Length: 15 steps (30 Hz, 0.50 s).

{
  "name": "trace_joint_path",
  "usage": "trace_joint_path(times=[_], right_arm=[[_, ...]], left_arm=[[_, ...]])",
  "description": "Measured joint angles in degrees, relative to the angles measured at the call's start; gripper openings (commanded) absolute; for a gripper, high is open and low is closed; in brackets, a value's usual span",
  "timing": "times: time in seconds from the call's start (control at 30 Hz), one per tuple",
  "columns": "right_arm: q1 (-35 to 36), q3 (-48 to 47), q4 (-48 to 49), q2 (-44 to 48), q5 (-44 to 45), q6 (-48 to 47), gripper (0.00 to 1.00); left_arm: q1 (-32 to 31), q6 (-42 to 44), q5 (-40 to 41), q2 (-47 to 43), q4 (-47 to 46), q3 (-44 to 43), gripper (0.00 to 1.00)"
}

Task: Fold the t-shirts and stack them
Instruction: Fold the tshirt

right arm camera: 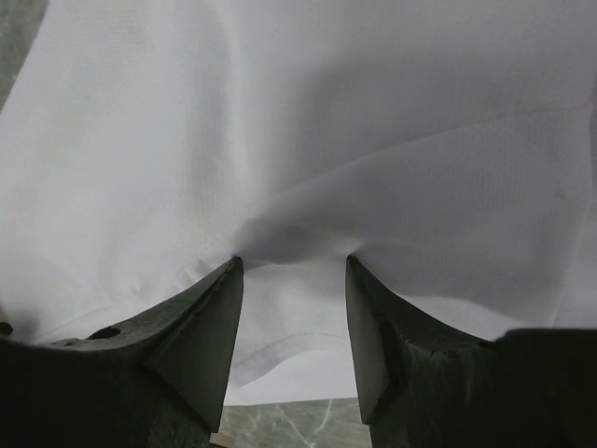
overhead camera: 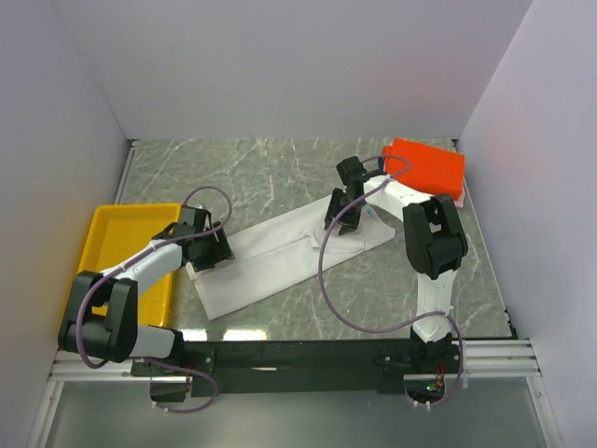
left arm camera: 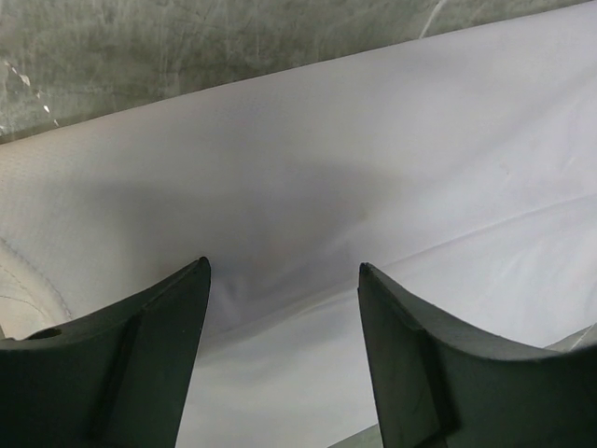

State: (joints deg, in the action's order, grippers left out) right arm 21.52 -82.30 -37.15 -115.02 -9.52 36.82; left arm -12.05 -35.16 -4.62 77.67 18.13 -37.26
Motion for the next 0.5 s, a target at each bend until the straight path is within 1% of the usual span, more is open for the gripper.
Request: trace_joint_path(times=[0.17, 0.5], right_arm=[[0.00, -3.04, -1.53, -2.60, 1.14, 0.68, 0.55], [-0.02, -21.99, -7.13, -14.14, 4.33, 1.05, 0.55]], left_arm=[[-0.85, -1.05, -0.13, -0.35, 1.44, 0.09, 0.70], [-6.40, -2.03, -1.62, -0.35, 3.30, -0.11, 0.71]])
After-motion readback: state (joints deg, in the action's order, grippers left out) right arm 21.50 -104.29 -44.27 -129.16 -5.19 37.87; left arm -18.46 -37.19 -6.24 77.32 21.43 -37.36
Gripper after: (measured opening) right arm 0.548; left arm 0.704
